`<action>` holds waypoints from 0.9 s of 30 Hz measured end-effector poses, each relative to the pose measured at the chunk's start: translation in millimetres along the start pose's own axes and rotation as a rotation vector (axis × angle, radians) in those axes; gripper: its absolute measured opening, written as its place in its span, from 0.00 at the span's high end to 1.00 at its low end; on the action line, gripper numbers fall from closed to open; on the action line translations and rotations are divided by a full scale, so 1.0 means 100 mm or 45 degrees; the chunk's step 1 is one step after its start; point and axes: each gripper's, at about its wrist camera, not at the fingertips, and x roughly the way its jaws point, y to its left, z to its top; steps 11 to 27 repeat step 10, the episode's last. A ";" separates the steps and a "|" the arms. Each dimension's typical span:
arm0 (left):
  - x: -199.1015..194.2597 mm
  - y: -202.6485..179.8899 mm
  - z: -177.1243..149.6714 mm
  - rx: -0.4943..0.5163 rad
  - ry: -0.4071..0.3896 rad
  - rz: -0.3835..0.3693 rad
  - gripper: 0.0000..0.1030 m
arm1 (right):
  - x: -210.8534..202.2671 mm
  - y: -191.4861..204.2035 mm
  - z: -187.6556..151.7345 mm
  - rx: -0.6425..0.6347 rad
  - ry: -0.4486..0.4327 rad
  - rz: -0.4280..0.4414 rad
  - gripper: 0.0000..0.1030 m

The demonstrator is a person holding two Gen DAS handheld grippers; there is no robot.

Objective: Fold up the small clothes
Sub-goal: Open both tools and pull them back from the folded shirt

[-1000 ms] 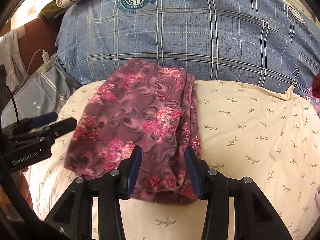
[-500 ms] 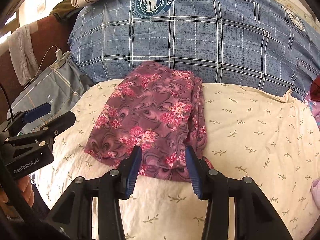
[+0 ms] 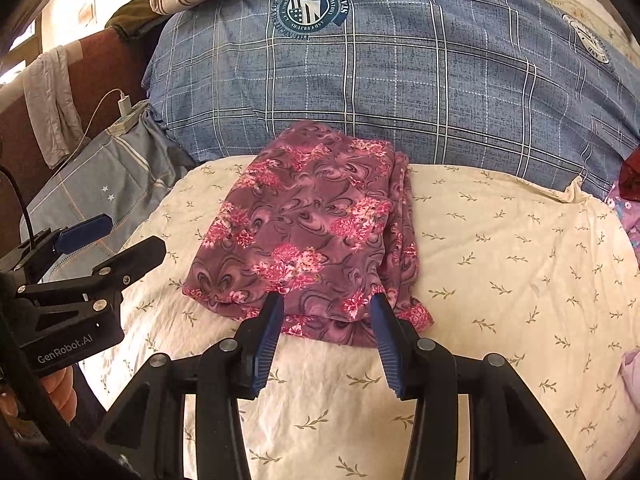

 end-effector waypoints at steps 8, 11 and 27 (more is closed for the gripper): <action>0.02 0.06 0.01 -0.051 0.023 -0.037 0.21 | 0.00 0.02 0.01 0.000 0.001 0.008 0.56; 0.03 0.07 0.01 -0.048 0.021 -0.030 0.21 | 0.00 0.03 0.01 0.000 0.002 0.010 0.56; 0.03 0.07 0.01 -0.048 0.021 -0.030 0.21 | 0.00 0.03 0.01 0.000 0.002 0.010 0.56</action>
